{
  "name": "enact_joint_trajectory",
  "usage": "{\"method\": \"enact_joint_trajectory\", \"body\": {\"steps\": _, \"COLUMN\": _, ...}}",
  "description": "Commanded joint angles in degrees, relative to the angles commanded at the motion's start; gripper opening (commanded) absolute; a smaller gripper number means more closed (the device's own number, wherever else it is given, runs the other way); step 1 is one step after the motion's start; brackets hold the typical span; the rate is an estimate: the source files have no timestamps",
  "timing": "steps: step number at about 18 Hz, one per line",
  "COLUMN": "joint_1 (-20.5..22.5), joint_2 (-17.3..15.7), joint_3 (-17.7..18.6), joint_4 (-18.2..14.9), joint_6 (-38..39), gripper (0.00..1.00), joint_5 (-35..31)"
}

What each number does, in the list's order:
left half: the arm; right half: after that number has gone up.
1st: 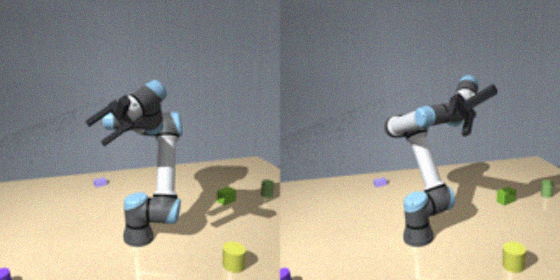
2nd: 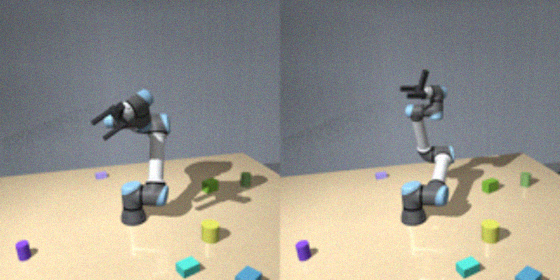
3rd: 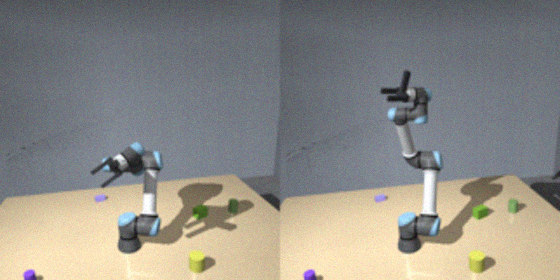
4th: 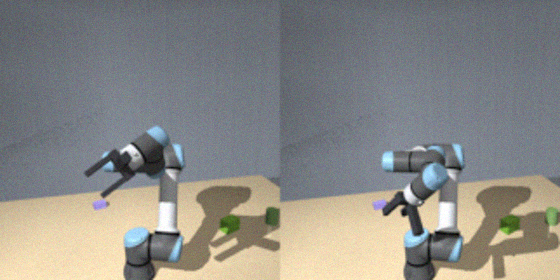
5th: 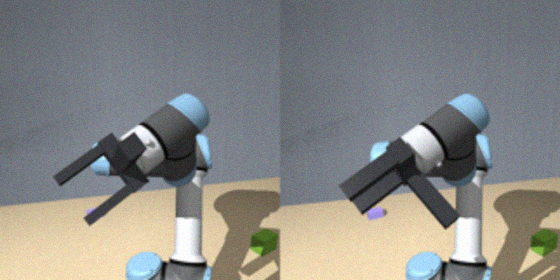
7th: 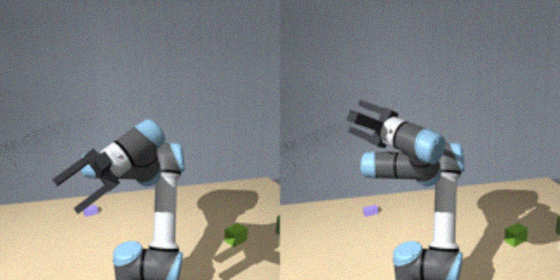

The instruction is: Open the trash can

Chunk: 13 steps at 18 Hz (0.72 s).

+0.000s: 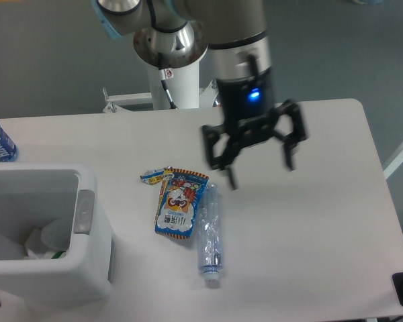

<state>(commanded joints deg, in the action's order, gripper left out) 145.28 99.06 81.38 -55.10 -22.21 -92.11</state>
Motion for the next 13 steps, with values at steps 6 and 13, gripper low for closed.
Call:
{"method": "enact_joint_trajectory", "body": {"steps": 6, "joint_1": 6.76, "joint_2": -4.13, "joint_3": 4.57, "joint_4": -4.22, "joint_6": -19.96, "gripper": 1.0, "joint_5": 0.09}}
{"method": "enact_joint_trajectory", "body": {"steps": 13, "joint_1": 9.76, "joint_2": -5.54, "joint_3": 5.98, "joint_4": -4.22, "joint_6": -23.5, "gripper": 1.0, "joint_5": 0.7}}
